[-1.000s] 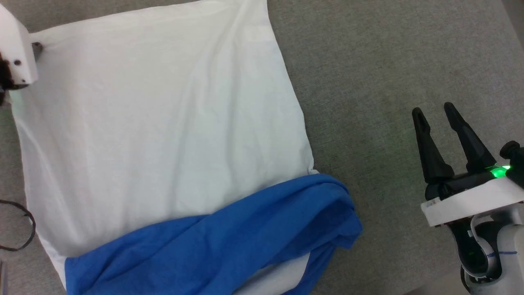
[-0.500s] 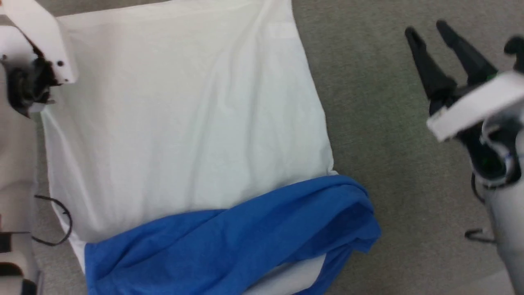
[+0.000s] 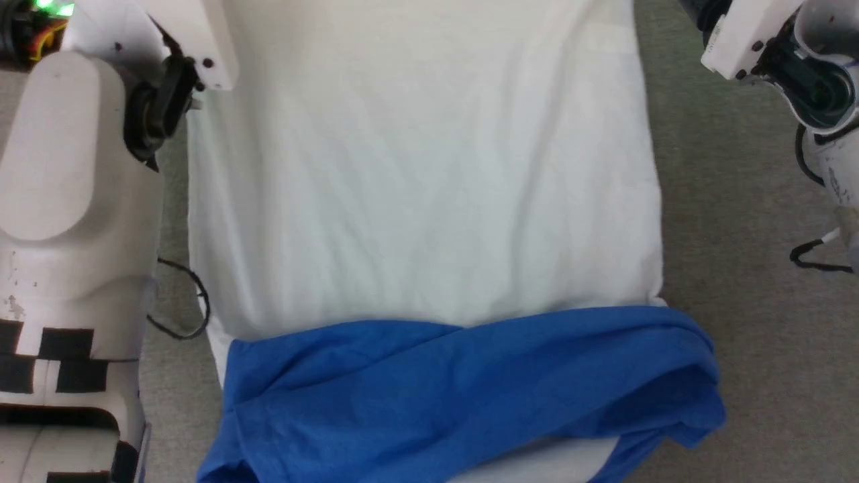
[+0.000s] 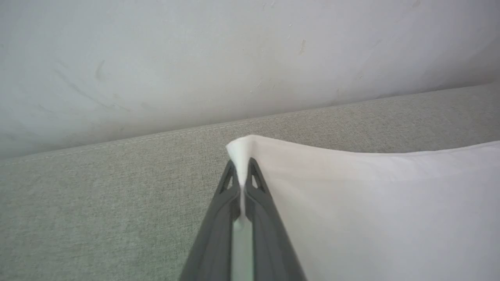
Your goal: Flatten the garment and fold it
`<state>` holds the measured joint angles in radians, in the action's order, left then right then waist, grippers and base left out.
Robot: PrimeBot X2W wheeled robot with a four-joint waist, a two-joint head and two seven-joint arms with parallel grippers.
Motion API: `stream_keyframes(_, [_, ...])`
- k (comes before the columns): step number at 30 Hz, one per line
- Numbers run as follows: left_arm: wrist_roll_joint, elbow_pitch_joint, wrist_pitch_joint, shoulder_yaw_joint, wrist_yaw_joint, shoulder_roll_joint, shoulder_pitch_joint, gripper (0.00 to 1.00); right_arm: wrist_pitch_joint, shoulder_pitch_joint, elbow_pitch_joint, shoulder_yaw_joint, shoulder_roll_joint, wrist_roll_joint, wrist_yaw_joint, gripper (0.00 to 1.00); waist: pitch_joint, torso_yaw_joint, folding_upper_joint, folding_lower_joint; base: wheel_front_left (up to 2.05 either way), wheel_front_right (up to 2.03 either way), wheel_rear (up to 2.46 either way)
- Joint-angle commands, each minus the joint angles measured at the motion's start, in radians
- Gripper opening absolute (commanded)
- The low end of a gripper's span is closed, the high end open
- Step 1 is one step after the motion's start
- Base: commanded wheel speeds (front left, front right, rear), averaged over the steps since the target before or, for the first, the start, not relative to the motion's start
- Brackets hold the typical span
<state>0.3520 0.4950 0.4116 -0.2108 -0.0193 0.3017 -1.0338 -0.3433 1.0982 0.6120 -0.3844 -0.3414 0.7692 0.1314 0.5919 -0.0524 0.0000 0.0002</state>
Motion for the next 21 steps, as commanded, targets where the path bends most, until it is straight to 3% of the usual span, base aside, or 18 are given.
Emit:
stream_keyframes(1, [-0.001,-0.006,-0.020,-0.007,0.007,-0.008,-0.017,0.00,-0.029,0.029,0.035,-0.031,-0.011,0.014,-0.001,1.00,0.045,0.063,0.0000,-0.0002,0.00,0.00,0.00])
stream_keyframes(8, [0.011,-0.002,-0.054,-0.022,0.030,-0.022,-0.026,0.00,-0.232,0.080,0.177,-0.163,-0.038,0.072,-0.001,1.00,0.056,0.086,0.0000,-0.0002,0.00,0.00,0.00])
stream_keyframes(9, [0.014,0.000,-0.056,-0.022,0.033,-0.022,-0.026,0.00,-0.266,0.082,0.193,-0.175,-0.040,0.082,-0.001,0.63,0.056,0.086,0.0000,-0.0002,0.00,0.00,0.00])
stream_keyframes(10, [0.016,0.003,-0.055,-0.024,0.036,-0.020,-0.026,0.00,-0.298,0.085,0.210,-0.184,-0.042,0.091,-0.001,0.42,0.055,0.087,0.0000,-0.0002,0.00,0.00,0.00])
stream_keyframes(11, [0.019,0.006,-0.053,-0.025,0.040,-0.020,-0.026,0.00,-0.329,0.089,0.225,-0.192,-0.042,0.100,-0.001,0.00,0.055,0.087,0.0000,-0.0002,0.00,0.00,0.00])
stream_keyframes(14, [0.028,0.016,-0.053,-0.023,0.048,-0.013,-0.026,0.00,-0.348,0.108,0.229,-0.218,-0.047,0.100,-0.001,0.00,0.051,0.083,0.0000,-0.0002,0.00,0.00,0.00])
stream_keyframes(20, [0.012,0.029,-0.131,-0.013,0.043,0.017,-0.044,0.00,-0.093,0.170,0.208,-0.200,-0.091,0.054,-0.001,0.00,0.011,0.074,0.0000,-0.0002,0.00,0.00,0.00])
stream_keyframes(21, [0.012,0.029,-0.131,-0.013,0.043,0.017,-0.044,0.00,-0.093,0.170,0.208,-0.200,-0.091,0.054,-0.001,0.00,0.011,0.074,0.0000,-0.0002,0.00,0.00,0.00])
